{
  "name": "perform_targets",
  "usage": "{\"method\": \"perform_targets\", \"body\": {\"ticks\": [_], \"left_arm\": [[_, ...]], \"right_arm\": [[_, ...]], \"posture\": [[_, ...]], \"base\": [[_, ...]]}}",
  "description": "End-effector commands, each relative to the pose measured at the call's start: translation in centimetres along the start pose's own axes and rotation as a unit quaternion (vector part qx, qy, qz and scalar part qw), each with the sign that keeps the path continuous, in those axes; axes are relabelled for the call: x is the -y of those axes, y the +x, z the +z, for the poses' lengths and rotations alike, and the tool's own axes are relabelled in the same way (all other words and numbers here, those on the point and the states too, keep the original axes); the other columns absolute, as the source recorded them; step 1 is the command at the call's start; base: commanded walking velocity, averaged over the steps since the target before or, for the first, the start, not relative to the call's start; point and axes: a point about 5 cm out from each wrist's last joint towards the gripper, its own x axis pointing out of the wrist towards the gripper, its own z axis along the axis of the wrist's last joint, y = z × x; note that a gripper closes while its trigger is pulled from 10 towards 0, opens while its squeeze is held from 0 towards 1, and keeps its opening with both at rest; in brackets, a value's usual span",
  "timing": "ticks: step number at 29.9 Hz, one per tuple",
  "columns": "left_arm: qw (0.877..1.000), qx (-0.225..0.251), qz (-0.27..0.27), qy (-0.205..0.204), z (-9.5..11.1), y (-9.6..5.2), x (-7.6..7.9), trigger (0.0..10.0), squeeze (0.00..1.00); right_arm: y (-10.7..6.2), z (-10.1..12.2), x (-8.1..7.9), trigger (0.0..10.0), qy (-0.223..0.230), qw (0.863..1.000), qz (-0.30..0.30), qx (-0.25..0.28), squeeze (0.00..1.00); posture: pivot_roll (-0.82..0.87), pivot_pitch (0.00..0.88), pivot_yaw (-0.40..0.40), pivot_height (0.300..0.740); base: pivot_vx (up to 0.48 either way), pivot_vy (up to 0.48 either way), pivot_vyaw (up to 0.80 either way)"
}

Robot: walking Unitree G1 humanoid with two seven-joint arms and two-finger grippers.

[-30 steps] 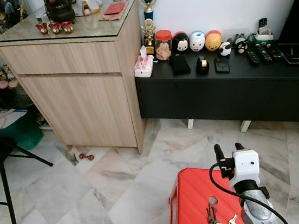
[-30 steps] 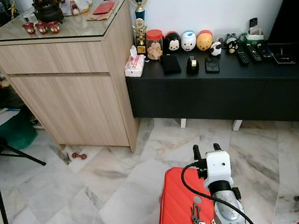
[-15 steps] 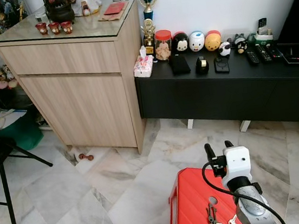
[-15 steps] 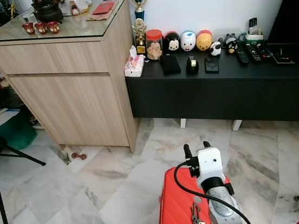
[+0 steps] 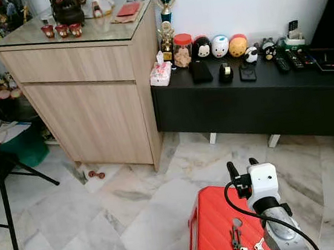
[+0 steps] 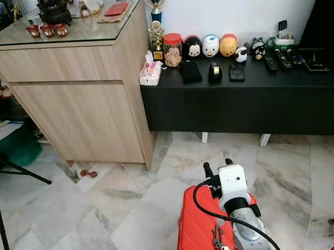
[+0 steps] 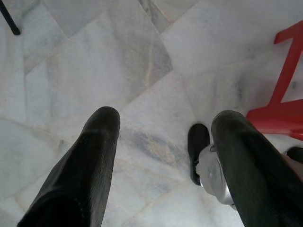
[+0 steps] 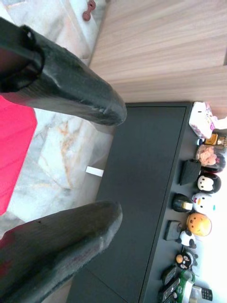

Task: Hang keys on a hook

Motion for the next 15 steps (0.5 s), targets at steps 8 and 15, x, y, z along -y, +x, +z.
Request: {"method": "perform_targets", "body": {"ticks": [8,15], "left_arm": [[1.000,-0.009,-0.003,0.011,-0.47,-0.10,0.16,10.0,0.00],[1.000,-0.011,-0.003,0.013,-0.71,-0.19,-0.05,10.0,0.00]], "right_arm": [[0.05,0.43,0.15,10.0,-0.007,1.000,0.000,0.007,0.00],[0.29,0.47,-0.01,10.0,0.000,1.000,0.000,0.005,0.00]], "posture": [[0.11,0.000,-0.019,0.686],[0.12,0.000,-0.022,0.671]], "base": [[0.000,0.000,0.00],[0.000,0.000,0.00]]}}
